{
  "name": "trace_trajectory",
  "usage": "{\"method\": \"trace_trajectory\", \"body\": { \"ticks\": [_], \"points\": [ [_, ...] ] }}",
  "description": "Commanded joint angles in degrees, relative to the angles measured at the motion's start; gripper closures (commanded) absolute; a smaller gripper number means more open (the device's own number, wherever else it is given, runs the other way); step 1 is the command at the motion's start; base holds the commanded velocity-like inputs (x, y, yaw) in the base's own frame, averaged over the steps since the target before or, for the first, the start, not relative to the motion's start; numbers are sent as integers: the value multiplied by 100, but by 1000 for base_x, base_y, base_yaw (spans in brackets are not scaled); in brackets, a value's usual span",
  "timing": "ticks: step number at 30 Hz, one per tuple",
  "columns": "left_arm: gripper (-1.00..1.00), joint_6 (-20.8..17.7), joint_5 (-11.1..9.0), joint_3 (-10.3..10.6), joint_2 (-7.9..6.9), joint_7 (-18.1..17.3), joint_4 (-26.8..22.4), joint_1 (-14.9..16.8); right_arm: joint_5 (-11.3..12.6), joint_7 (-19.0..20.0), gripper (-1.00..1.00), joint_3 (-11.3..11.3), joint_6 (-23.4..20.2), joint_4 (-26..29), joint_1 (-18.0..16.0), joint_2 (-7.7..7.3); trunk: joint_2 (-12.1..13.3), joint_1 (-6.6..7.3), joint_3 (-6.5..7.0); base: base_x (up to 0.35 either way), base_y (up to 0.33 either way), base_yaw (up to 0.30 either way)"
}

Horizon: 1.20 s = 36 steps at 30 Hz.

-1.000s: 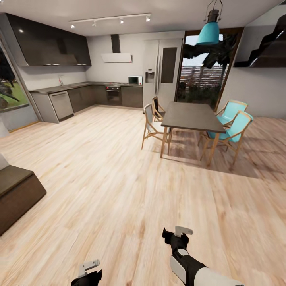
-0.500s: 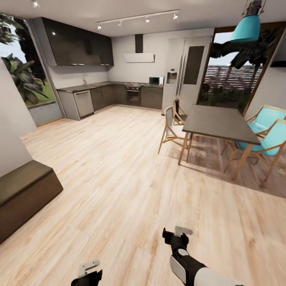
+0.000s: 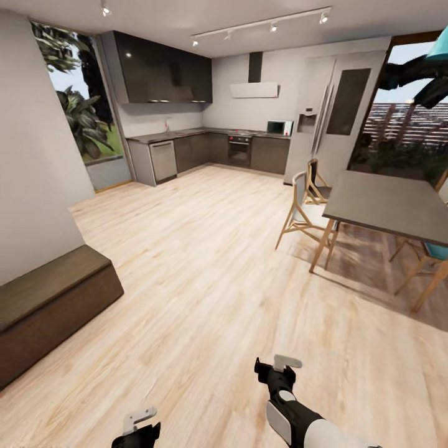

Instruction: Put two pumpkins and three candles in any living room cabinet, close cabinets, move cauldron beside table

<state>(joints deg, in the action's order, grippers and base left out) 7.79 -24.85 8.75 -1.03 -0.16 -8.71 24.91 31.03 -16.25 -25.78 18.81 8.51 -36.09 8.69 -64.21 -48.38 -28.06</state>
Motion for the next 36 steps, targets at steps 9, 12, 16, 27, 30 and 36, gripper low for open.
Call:
{"method": "trace_trajectory", "body": {
  "ticks": [9, 12, 16, 27, 30, 36],
  "points": [
    [-100, 21, -55, 52, 3, -2, 7, 5, 43, -28, -100, -50, 18, -15, -4, 1, -3, -3, -5, 235, -25, 292],
    [-100, 21, -55, 55, 5, -2, 9, 5, 43, -28, -100, -50, 21, -16, -4, 1, -3, -3, -5, 175, -107, 292],
    [-100, 21, -50, 54, 17, 3, 9, 5, 43, -28, -100, -50, 22, -16, -4, 1, -3, -3, -5, 165, -130, 291],
    [-100, 21, -47, 56, 27, 5, 10, 5, 43, -28, -100, -50, 20, -16, -4, 3, -3, -3, -5, 149, -148, 292],
    [-100, 21, -47, 56, 26, 6, 10, 5, 43, -28, -100, -50, 18, -16, -4, 8, -3, -3, -5, 104, -160, 292],
    [-100, 21, -47, 56, 24, 5, 10, 5, 43, -28, -100, -50, 17, -16, -4, 10, -3, -3, -5, 51, -108, 292]
  ]
}}
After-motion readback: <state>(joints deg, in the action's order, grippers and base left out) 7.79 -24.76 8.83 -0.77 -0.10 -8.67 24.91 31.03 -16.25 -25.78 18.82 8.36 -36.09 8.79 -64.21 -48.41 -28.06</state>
